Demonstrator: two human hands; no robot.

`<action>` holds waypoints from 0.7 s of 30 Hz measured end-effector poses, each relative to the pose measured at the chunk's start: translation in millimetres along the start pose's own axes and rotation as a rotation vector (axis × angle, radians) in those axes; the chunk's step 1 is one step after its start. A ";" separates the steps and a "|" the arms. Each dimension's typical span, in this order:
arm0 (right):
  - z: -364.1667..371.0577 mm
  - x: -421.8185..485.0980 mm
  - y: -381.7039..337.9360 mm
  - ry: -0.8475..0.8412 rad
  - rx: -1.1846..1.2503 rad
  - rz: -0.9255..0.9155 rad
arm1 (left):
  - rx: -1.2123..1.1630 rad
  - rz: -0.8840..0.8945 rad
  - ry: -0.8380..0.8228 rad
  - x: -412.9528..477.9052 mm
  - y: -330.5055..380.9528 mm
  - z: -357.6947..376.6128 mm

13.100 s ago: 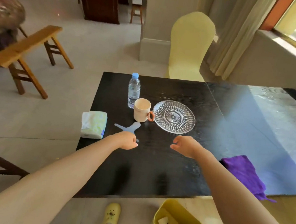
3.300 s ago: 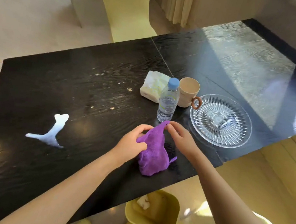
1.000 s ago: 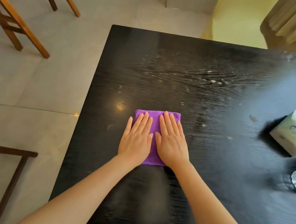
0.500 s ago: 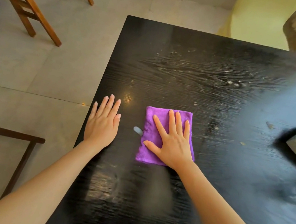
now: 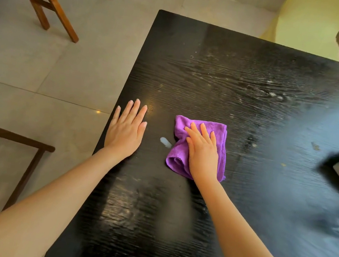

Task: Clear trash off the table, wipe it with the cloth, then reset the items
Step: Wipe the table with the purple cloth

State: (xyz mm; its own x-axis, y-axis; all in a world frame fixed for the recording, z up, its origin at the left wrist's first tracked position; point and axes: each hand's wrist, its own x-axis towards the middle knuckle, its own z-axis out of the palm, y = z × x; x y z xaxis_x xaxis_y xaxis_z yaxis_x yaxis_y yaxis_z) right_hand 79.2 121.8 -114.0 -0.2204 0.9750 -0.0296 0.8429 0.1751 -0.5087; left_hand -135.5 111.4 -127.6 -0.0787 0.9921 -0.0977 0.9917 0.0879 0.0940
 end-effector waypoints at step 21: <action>31.0 3.3 -42.5 -0.039 -0.237 -0.072 | -0.075 -0.052 0.055 -13.6 -9.6 2.9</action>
State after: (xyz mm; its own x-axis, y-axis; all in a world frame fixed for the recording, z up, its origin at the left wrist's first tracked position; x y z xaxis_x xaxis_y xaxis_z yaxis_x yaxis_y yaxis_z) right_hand 27.5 113.2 -119.2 -0.2989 0.9536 -0.0365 0.9151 0.2756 -0.2945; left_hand -143.6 96.8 -130.0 -0.1372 0.9893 -0.0498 0.9760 0.1436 0.1640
